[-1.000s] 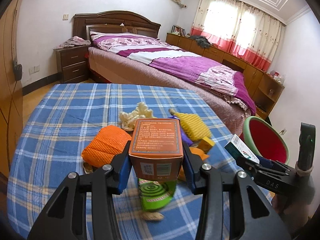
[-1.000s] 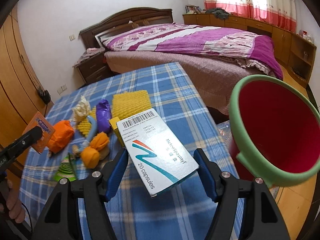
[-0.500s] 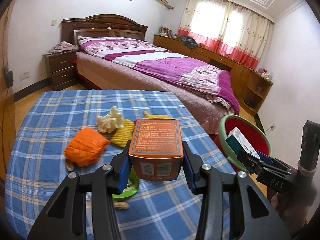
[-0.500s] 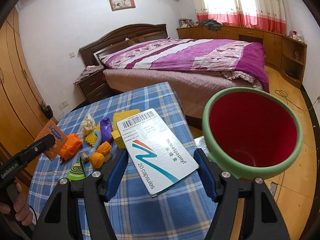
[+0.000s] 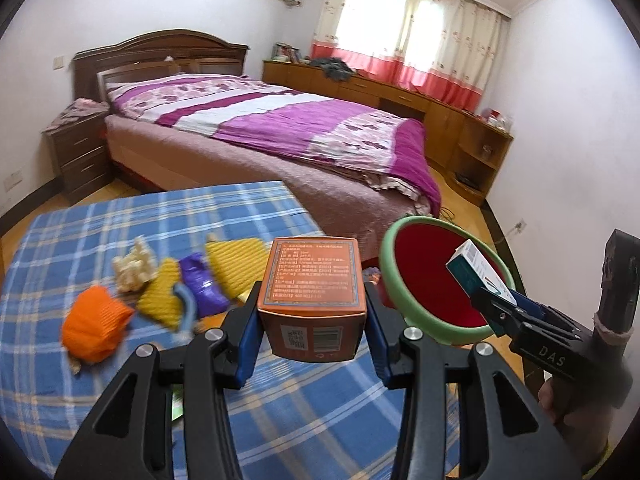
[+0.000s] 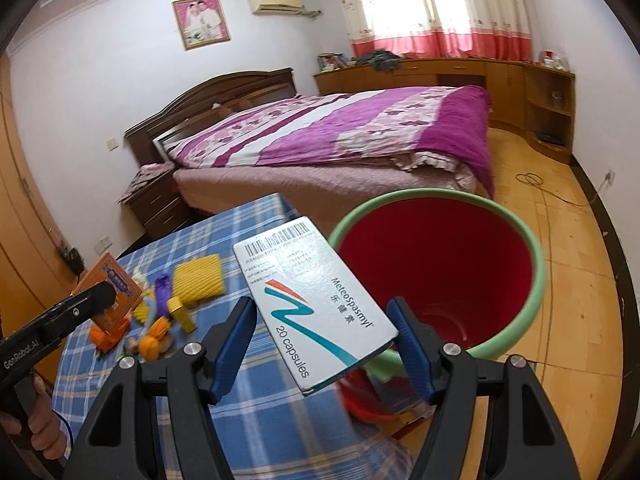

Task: Collect trash
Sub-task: 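Carry both boxes over the red bucket and open both tools to drop them, then move both tools back from the bucket toward the table items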

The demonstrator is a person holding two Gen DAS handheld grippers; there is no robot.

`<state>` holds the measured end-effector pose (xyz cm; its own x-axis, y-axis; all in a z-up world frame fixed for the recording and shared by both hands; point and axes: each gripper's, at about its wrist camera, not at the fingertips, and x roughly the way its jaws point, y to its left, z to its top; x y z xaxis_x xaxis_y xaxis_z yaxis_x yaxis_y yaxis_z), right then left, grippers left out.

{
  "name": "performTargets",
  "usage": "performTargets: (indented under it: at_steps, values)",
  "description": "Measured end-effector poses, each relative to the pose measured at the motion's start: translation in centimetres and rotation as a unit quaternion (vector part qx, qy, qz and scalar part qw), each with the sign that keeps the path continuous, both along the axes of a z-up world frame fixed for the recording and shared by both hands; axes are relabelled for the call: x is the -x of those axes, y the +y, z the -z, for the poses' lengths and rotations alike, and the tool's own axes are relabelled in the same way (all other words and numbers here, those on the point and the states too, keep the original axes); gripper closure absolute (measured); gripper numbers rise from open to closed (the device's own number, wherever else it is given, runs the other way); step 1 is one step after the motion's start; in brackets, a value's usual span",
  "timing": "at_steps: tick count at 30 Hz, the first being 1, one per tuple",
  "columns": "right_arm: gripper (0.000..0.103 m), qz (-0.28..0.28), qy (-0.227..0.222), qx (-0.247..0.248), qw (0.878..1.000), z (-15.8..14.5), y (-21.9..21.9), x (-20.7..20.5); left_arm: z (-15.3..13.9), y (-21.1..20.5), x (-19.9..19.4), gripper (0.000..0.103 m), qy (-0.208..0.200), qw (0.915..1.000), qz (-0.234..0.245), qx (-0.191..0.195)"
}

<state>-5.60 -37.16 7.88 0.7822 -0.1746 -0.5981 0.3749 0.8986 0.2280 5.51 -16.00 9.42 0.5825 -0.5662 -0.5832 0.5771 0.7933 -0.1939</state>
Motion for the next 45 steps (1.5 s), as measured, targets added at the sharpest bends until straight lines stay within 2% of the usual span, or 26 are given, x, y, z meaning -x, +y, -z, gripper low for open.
performTargets:
  at_steps: [13, 25, 37, 41, 45]
  values:
    - [0.033, 0.065, 0.01, -0.021, 0.998, 1.7, -7.0, 1.4, 0.8, -9.2, -0.3, 0.057, -0.003, 0.9969, 0.074, -0.026]
    - [0.033, 0.097, 0.026, -0.038, 0.994, 4.0, -11.0, 1.4, 4.1, -15.8, -1.3, 0.057, 0.026, 0.9907, 0.123, -0.053]
    - [0.032, 0.109, 0.014, -0.044, 0.993, 4.3, -12.0, 1.5, 5.3, -17.8, -1.0, 0.056, 0.033, 0.9865, 0.15, -0.058]
    - [0.031, 0.113, 0.009, -0.046, 0.993, 4.1, -12.1, 1.7, 5.1, -18.1, -0.8, 0.05, 0.023, 0.9866, 0.15, -0.06]
    - [0.031, 0.112, 0.008, -0.045, 0.993, 3.9, -12.0, 1.8, 4.9, -17.8, -0.7, 0.05, 0.018, 0.987, 0.148, -0.06]
